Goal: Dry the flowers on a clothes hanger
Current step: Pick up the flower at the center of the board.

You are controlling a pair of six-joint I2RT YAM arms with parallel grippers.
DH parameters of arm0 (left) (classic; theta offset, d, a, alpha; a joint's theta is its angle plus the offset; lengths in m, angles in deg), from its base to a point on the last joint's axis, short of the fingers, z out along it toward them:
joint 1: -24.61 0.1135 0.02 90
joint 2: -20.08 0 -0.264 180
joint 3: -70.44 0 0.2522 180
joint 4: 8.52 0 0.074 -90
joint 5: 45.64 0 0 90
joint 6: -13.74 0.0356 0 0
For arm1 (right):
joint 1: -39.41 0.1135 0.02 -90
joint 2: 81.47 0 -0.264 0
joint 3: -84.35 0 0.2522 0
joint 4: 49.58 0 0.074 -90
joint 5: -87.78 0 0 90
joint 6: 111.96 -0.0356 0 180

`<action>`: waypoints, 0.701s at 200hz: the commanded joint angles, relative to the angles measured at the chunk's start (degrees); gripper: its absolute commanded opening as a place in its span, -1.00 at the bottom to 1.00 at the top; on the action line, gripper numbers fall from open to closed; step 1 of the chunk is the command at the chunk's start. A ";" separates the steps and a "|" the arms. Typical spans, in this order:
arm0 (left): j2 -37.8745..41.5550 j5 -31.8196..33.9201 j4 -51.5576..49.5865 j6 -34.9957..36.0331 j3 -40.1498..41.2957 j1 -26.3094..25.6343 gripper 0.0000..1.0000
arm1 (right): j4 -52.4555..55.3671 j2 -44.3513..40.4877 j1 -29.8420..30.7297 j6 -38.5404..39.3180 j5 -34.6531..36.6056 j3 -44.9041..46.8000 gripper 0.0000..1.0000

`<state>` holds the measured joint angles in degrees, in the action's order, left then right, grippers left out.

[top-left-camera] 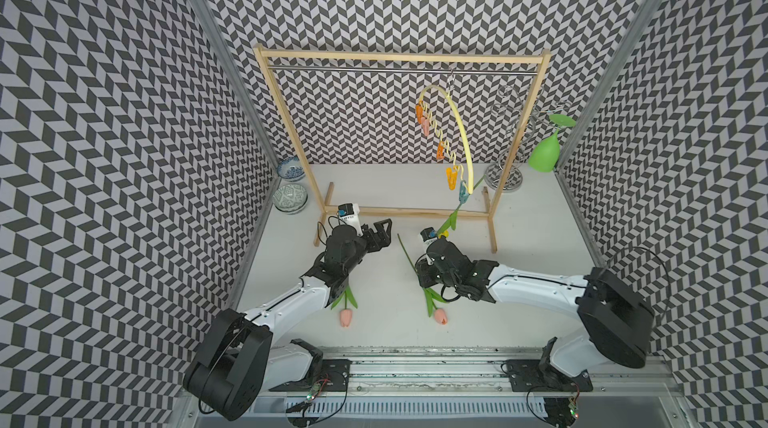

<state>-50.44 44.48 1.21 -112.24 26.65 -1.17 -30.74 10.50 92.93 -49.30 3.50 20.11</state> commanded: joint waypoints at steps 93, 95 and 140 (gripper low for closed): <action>-0.76 -1.22 0.15 1.00 0.72 -0.37 0.88 | 15.87 15.43 2.42 3.84 9.37 -15.94 -0.50; -0.78 -1.25 0.11 1.05 0.70 -0.40 0.88 | 16.02 15.52 2.43 3.88 9.48 -15.92 -0.50; -0.89 -1.37 0.19 1.01 0.59 -0.44 0.88 | 17.07 17.83 2.32 5.05 9.43 -16.75 -0.47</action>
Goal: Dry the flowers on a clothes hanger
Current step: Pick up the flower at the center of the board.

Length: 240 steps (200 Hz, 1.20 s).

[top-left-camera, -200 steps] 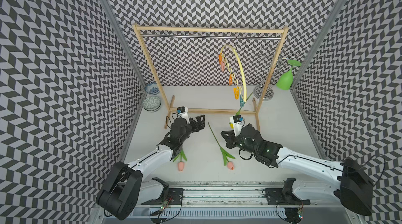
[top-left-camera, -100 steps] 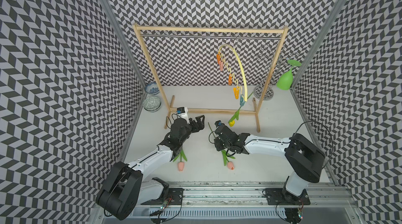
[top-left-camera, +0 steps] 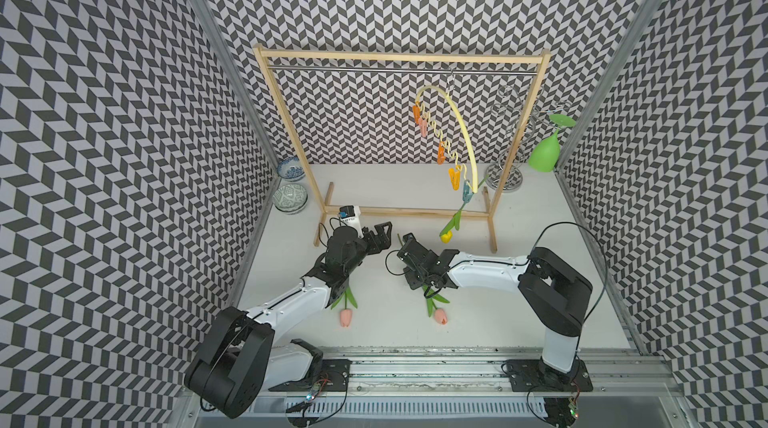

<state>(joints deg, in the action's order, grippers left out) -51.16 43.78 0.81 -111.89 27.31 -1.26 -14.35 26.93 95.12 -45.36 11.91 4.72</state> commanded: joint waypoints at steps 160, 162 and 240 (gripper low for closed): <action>0.28 -0.93 0.33 0.72 -0.01 -0.40 0.87 | -1.54 -5.42 0.17 0.24 -1.74 1.17 -1.00; 0.28 -0.87 0.30 0.72 -0.04 -0.36 0.87 | -1.81 -5.88 0.17 0.23 -1.67 1.35 -1.00; 2.26 0.73 -0.35 1.51 0.02 -0.32 0.88 | -11.59 -21.68 -0.06 -1.68 0.75 9.57 -1.00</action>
<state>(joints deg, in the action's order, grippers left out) -50.81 43.65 0.70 -111.78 27.31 -1.26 -19.40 10.80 95.12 -45.60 11.30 10.99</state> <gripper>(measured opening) 0.937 0.046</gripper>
